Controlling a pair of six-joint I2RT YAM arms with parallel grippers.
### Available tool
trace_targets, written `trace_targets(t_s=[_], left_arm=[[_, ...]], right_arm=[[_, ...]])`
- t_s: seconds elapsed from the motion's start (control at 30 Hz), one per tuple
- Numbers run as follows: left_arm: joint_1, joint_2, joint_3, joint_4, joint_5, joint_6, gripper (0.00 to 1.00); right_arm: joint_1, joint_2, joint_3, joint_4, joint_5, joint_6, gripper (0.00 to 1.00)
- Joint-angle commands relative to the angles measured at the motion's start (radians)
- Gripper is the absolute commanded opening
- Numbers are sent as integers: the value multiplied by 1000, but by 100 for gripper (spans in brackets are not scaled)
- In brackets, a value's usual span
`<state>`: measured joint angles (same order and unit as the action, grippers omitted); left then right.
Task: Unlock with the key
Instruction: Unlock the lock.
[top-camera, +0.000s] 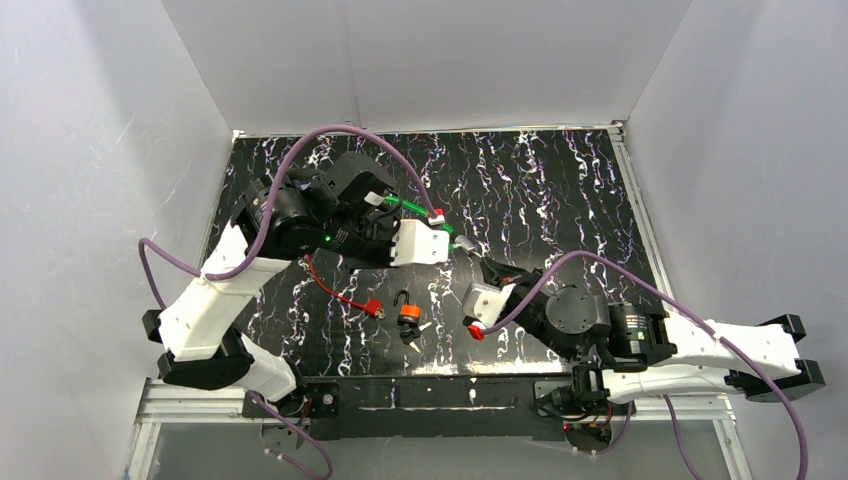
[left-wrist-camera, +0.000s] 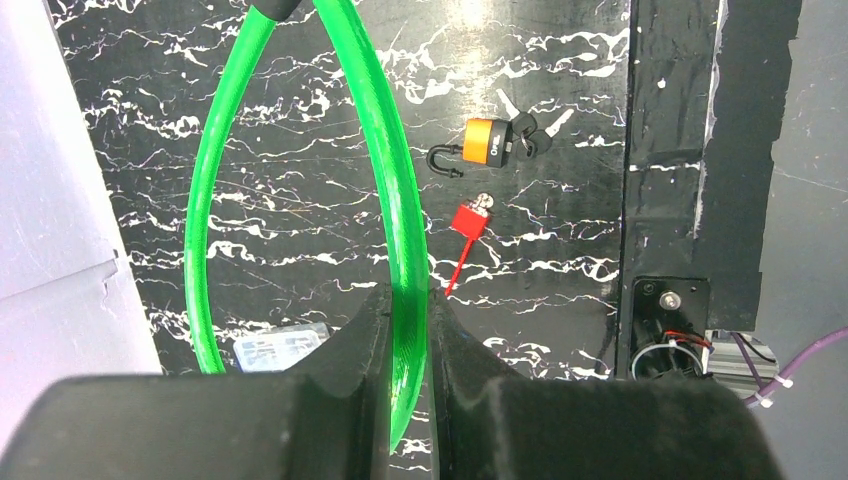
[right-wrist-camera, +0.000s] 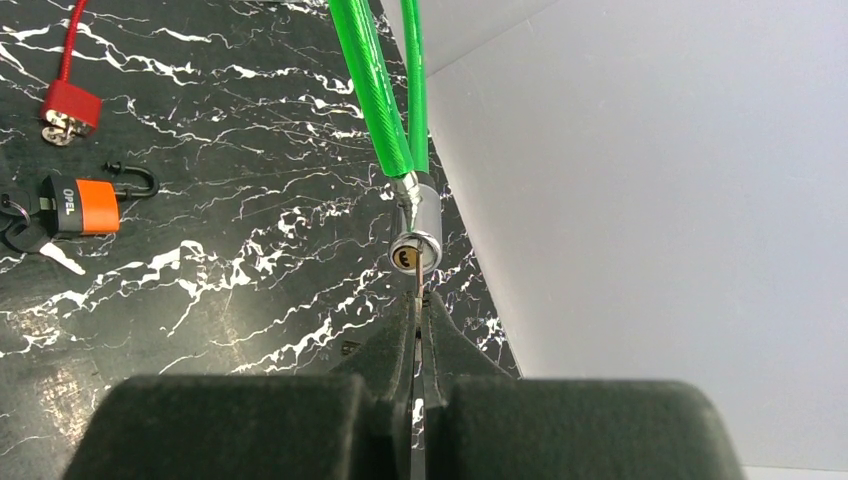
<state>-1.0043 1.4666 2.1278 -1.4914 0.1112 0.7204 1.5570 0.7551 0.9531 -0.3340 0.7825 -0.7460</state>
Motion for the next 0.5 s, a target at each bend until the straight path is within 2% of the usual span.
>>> trace_targets(t_s=[0.0,0.47], left_arm=[[-7,-12,39,-191,-18,-1,0],[-10,-3,60,-191,-18,-4,0]], right_arm=[[-3,1,5,65,8,-1,1],[-3,-12,-24,42,21,35,1]])
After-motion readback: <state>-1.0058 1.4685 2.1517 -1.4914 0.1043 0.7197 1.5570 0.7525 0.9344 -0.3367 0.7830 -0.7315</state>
